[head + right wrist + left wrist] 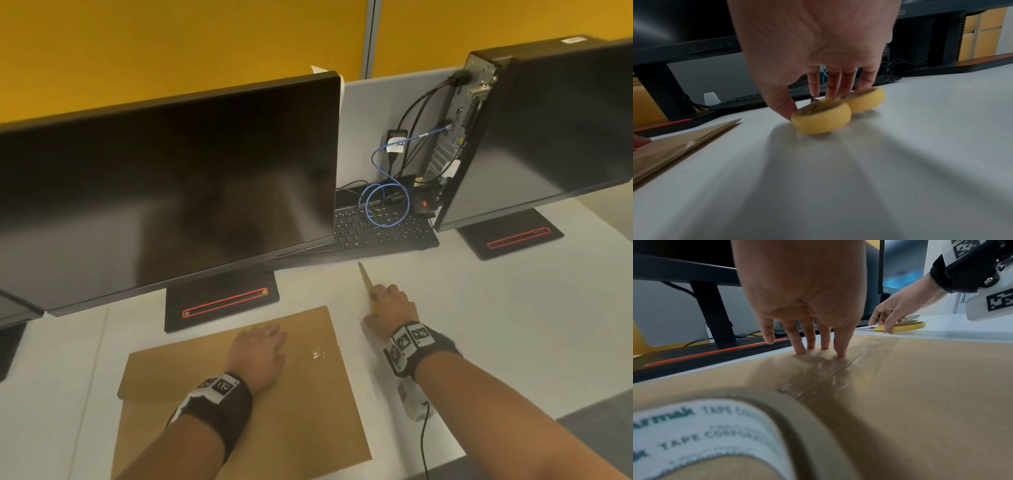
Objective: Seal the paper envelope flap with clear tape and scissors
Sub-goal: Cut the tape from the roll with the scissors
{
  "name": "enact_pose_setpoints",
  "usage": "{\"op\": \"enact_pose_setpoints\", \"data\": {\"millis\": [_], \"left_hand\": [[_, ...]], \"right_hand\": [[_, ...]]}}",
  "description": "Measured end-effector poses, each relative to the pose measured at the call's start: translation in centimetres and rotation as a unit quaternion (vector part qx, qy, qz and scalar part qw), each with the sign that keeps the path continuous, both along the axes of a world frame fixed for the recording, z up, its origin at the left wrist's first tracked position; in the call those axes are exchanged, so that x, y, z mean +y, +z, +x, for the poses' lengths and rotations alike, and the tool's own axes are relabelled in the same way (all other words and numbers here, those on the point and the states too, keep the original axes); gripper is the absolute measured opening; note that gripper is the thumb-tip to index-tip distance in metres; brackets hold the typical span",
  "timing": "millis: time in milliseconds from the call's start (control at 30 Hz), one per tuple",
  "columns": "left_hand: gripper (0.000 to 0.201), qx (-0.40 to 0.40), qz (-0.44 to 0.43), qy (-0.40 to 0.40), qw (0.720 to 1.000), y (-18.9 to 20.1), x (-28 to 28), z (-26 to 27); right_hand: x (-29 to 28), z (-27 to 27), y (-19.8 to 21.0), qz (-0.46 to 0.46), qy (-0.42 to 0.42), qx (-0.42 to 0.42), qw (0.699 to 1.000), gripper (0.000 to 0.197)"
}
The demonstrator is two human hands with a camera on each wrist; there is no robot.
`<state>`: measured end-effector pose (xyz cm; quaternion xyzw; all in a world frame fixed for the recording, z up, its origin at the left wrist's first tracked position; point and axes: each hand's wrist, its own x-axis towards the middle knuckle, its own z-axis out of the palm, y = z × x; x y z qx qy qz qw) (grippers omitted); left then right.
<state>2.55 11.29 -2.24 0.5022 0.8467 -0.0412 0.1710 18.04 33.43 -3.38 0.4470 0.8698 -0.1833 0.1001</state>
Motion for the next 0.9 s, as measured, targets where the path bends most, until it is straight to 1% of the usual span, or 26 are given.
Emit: {"op": "enact_pose_setpoints", "data": {"millis": [100, 167, 200, 267, 333, 400, 467, 500, 533, 567, 600, 633, 667, 700, 767, 800, 833, 900], "left_hand": [[0.05, -0.006, -0.005, 0.0, 1.0, -0.6, -0.4, -0.1], [0.05, -0.009, -0.002, -0.008, 1.0, -0.7, -0.7, -0.1], [0.051, -0.01, 0.0, -0.013, 1.0, -0.7, -0.8, -0.1], [0.053, -0.018, 0.0, -0.021, 1.0, -0.5, -1.2, -0.1], [0.056, -0.037, 0.004, -0.021, 0.999, -0.3, -1.5, -0.1], [0.057, -0.071, 0.037, 0.016, 0.997, -0.2, -2.1, 0.0], [0.054, -0.107, 0.105, 0.083, 0.985, 0.1, -2.6, 0.2], [0.051, -0.132, 0.15, 0.12, 0.973, 0.2, -2.9, 0.3], [0.049, -0.179, 0.195, 0.166, 0.95, 0.6, -3.3, 0.5], [0.045, -0.25, 0.233, 0.218, 0.914, 1.2, -3.5, 0.7], [0.038, -0.318, 0.275, 0.26, 0.869, 1.9, -3.9, 0.8], [0.028, -0.365, 0.308, 0.293, 0.829, 2.2, -4.3, 0.6], [0.019, -0.387, 0.329, 0.318, 0.8, 2.5, -4.5, 0.2], [0.02, -0.397, 0.344, 0.345, 0.778, 2.6, -4.9, -0.4], [0.031, -0.401, 0.343, 0.411, 0.743, 2.2, -6.0, -1.6], [0.03, -0.397, 0.343, 0.433, 0.733, 1.9, -6.8, -2.2], [0.026, -0.389, 0.344, 0.446, 0.729, 1.7, -7.4, -2.5], [0.024, -0.37, 0.343, 0.455, 0.734, 1.7, -8.4, -2.8]], "right_hand": [[-0.6, 0.2, -0.1, -0.002, -0.008, 0.018, 1.0, 0.064], [-0.9, 0.1, -0.1, -0.024, -0.013, 0.021, 0.999, 0.073], [-1.1, 0.1, -0.2, -0.036, -0.008, 0.018, 0.999, 0.071], [-1.6, 0.0, 0.0, -0.048, 0.02, 0.003, 0.999, 0.059], [-2.4, -0.2, 0.3, -0.056, 0.044, 0.016, 0.997, 0.052], [-3.7, -1.0, 0.9, -0.071, 0.07, 0.057, 0.993, 0.051], [-5.4, -2.0, 1.6, -0.095, 0.108, 0.102, 0.984, 0.05], [-6.4, -2.6, 1.9, -0.11, 0.133, 0.116, 0.978, 0.051], [-7.5, -3.2, 2.2, -0.124, 0.159, 0.124, 0.971, 0.053], [-8.6, -3.6, 2.5, -0.139, 0.184, 0.132, 0.964, 0.054], [-9.7, -4.1, 2.8, -0.151, 0.206, 0.138, 0.957, 0.054], [-10.9, -4.7, 3.1, -0.159, 0.226, 0.144, 0.95, 0.053], [-11.9, -5.1, 3.4, -0.166, 0.239, 0.15, 0.945, 0.053], [-13.0, -5.5, 3.5, -0.174, 0.249, 0.155, 0.94, 0.053], [-14.6, -6.1, 3.6, -0.184, 0.272, 0.162, 0.931, 0.056], [-15.3, -6.5, 3.4, -0.182, 0.289, 0.159, 0.926, 0.057], [-15.8, -6.7, 3.3, -0.171, 0.308, 0.155, 0.923, 0.057], [-16.1, -6.9, 3.3, -0.118, 0.347, 0.15, 0.918, 0.052]]}}
